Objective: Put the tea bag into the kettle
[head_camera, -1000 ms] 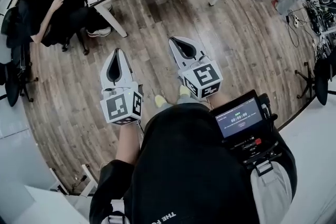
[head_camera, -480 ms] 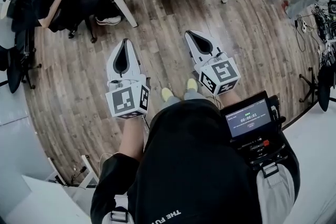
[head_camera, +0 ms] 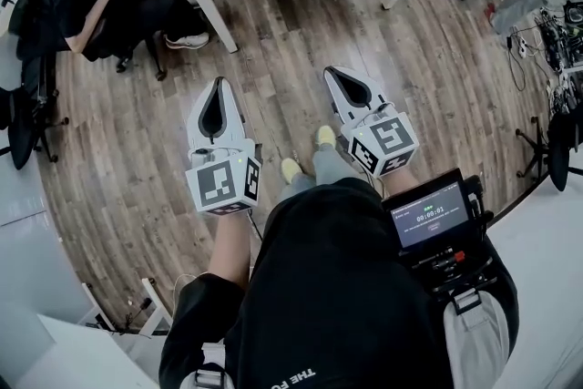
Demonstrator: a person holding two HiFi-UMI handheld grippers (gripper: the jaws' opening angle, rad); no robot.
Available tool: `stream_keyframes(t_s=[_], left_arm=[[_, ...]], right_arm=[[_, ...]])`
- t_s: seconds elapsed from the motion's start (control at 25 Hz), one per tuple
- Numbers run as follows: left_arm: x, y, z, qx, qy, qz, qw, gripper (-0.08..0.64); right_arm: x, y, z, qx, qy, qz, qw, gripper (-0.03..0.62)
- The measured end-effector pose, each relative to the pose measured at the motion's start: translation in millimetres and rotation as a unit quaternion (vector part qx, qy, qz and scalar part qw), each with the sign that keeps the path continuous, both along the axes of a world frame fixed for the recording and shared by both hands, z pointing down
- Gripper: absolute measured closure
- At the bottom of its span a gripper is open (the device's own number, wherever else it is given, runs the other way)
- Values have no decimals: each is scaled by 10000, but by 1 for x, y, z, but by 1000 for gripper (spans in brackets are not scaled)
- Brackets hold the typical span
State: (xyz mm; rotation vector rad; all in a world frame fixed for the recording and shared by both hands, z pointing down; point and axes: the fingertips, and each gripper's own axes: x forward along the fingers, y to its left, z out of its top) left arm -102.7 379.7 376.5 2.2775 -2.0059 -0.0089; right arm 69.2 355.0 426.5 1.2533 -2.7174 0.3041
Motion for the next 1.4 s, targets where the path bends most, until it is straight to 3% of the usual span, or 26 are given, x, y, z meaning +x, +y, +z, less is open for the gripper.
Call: stream_keyframes(t_s=[0.88,1.16,1.4], left_arm=[[-1,-2,-19,327,-252,-29,9991,574],[26,-97,-28,192,-383,-29,9991,574],[37,-126,-27,145,-354,-139,9992,574]], right_arm=[[-15,-14,-18,426,-139,-211,9988,586],[9,-110,-23,321,-261,-242,9989,586],[20,-142,-22,275,-292,-324,9987,586]])
